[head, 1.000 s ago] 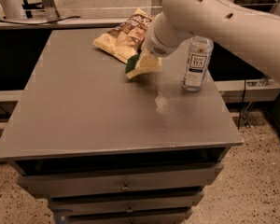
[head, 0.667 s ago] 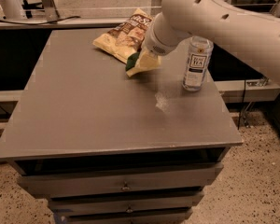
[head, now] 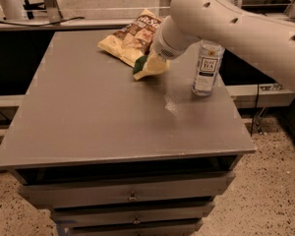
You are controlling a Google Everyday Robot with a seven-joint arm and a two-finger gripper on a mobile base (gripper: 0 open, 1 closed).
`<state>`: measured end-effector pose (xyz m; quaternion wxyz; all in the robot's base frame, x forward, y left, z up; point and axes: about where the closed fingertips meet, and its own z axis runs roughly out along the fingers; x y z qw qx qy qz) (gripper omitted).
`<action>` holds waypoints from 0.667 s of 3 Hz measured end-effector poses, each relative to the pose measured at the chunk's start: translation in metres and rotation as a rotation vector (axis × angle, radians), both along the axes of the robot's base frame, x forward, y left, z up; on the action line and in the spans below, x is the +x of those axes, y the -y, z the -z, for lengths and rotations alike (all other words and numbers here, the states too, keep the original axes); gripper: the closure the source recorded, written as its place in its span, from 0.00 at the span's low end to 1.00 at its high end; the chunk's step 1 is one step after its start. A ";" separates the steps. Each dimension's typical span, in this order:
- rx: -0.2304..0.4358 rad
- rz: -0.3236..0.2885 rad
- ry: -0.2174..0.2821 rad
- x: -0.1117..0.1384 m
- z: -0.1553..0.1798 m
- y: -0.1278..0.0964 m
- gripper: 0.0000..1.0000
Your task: Move sponge near brown chip bag
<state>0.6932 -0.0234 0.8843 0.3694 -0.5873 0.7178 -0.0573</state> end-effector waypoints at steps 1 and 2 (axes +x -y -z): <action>0.007 0.004 0.002 0.000 0.000 -0.001 0.35; 0.015 0.006 0.002 0.000 0.000 -0.002 0.13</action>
Offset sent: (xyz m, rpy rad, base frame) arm 0.0003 0.0014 -0.0012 0.0270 -0.0023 -0.0137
